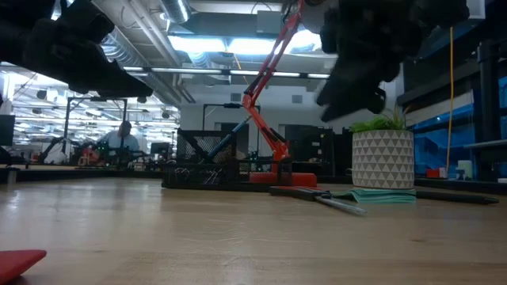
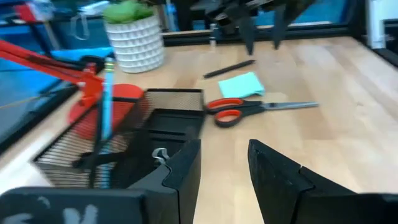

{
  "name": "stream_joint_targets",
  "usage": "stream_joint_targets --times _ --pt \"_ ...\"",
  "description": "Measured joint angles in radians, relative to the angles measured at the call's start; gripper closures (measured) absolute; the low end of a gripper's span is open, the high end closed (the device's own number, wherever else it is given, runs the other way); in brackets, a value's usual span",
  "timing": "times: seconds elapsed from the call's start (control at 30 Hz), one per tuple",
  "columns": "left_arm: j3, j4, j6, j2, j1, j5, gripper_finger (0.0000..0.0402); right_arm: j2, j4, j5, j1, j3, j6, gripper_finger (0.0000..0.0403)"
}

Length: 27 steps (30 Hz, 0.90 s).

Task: Pick and place office supplies into organizer
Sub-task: Put the red eraser into the black desk organizer

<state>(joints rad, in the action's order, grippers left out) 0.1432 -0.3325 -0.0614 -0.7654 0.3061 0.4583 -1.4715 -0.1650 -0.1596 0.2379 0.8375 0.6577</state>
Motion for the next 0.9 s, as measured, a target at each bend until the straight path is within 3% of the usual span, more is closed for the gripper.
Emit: stream_joint_targets --times 0.27,0.57,0.9 --pt "0.073 0.077 -0.059 -0.052 0.0 -0.041 0.0274 0.0 -0.195 0.005 0.0 0.0 0.073 0.0217" --pt "0.308 0.213 -0.023 -0.298 0.032 -0.094 0.0274 0.0 -0.265 0.005 0.0 0.0 0.023 0.0217" --pt "0.505 0.227 0.068 -0.55 0.172 -0.094 0.0274 -0.001 -0.291 0.004 0.0 0.0 -0.079 0.0217"
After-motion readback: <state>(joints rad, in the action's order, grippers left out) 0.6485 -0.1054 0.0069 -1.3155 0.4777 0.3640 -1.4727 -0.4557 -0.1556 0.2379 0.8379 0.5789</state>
